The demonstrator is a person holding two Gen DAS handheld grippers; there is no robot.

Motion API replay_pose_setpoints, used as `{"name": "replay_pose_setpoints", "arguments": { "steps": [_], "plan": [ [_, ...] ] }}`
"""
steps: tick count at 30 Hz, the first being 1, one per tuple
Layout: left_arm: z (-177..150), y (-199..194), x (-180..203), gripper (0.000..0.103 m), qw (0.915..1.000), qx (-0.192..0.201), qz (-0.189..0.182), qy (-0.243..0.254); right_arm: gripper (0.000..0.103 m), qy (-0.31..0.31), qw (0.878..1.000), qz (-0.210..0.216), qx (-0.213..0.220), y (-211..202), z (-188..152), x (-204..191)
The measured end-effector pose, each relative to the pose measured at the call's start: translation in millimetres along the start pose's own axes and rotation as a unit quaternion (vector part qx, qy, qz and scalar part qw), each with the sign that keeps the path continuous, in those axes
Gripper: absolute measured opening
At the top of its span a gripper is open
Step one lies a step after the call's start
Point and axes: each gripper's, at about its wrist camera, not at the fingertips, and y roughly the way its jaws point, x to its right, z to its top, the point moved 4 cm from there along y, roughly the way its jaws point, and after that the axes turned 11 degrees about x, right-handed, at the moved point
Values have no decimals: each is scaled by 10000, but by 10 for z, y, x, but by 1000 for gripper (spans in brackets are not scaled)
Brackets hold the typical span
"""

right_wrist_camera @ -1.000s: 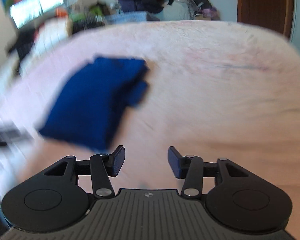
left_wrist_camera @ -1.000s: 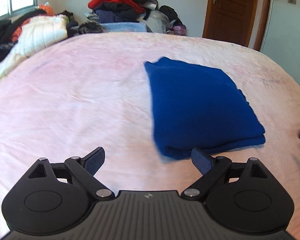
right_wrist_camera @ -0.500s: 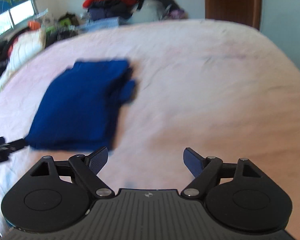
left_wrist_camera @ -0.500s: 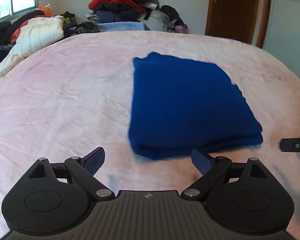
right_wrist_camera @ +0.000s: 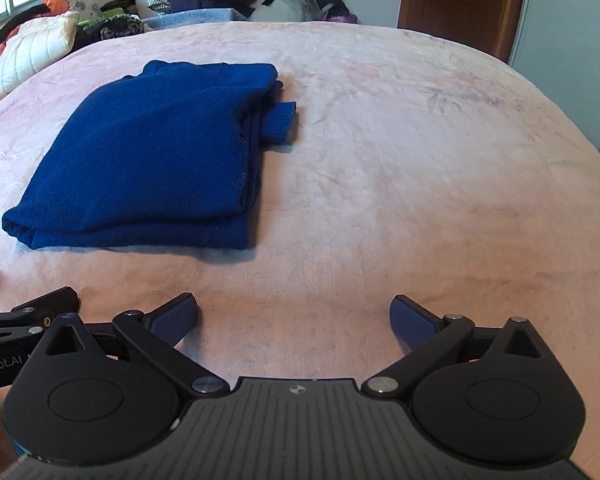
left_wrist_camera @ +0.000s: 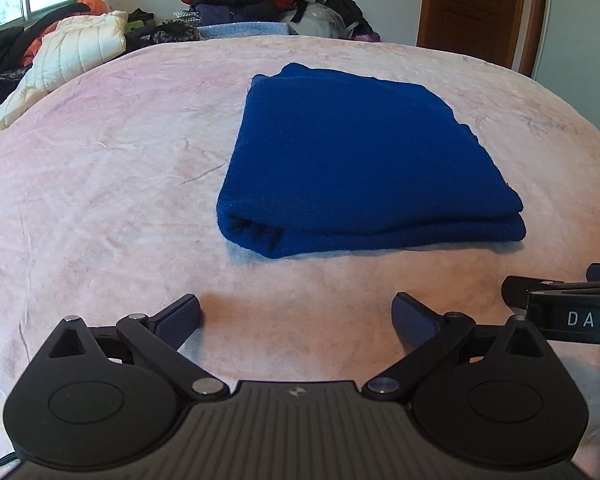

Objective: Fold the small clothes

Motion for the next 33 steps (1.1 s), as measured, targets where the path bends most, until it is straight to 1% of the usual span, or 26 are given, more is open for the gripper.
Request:
{"name": "replay_pose_setpoints", "arguments": {
  "steps": [6, 10, 17, 20, 23, 26, 33],
  "plan": [
    [18, 12, -9, 103, 10000, -70, 7, -31, 102, 65, 9999, -73, -48, 24, 13, -10],
    [25, 18, -15, 103, 9999, -106, 14, -50, 103, 78, 9999, -47, -66, 10, 3, -9],
    [35, 32, -7, 103, 9998, -188, 74, -90, 103, 64, 10000, -41, 54, -6, -31, -19],
    [30, 31, -4, 103, 9998, -137, 80, -72, 103, 57, 9998, 17, 172, -2, -49, -18],
    [-3, 25, 0, 103, 9999, 41, 89, -44, 103, -3, 9989, 68, 467, -19, -94, -23],
    [-28, 6, -1, 103, 9998, 158, 82, -27, 103, 0, 9990, 73, 445, -21, -77, -16],
    [-7, 11, -11, 103, 10000, 70, 34, -18, 103, -20, 9988, 94, 482, -26, -94, -18]
  ]
}}
